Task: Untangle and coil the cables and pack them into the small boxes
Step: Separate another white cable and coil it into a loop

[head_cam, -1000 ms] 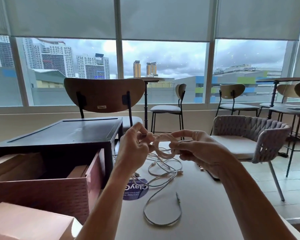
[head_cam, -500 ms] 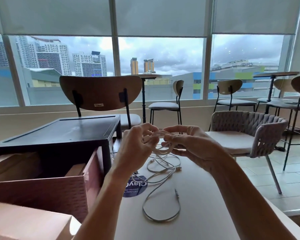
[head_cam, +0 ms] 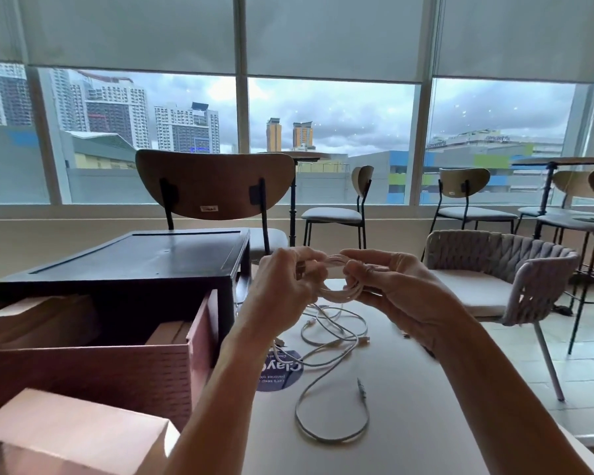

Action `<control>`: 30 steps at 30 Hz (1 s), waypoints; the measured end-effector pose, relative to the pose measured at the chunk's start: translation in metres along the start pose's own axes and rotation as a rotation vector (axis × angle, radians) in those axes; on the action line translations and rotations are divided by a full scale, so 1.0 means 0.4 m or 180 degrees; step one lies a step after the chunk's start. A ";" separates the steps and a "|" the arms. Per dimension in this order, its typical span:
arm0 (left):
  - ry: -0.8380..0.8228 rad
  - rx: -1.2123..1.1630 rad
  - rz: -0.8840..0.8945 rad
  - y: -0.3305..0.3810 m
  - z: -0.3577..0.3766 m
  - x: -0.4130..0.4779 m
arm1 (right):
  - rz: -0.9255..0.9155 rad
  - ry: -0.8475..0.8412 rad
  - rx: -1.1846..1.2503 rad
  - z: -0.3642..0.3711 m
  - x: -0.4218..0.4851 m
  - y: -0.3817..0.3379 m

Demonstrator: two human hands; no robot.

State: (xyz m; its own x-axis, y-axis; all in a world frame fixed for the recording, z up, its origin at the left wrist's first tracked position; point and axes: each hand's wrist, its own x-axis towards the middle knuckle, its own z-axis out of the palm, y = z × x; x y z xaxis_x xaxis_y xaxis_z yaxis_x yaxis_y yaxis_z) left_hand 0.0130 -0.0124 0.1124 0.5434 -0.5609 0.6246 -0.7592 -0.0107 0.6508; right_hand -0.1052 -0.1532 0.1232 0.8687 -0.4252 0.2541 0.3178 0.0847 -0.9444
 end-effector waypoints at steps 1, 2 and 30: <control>-0.0174 -0.0187 -0.0077 -0.002 -0.006 0.001 | -0.0042 0.0114 0.0006 0.006 -0.001 0.000; -0.0272 -0.0283 -0.0093 -0.004 -0.007 0.003 | -0.0081 0.0203 0.0010 0.011 -0.003 -0.001; -0.0431 -0.1021 -0.0607 0.091 0.053 -0.108 | -0.0239 0.0634 -0.0652 -0.046 -0.199 0.000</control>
State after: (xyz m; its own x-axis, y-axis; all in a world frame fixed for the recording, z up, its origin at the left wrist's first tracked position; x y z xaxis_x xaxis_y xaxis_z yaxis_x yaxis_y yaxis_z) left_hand -0.0457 -0.0059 0.0998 0.5953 -0.6781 0.4309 -0.4871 0.1220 0.8648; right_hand -0.1812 -0.1358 0.0991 0.7475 -0.5935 0.2981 0.2775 -0.1287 -0.9521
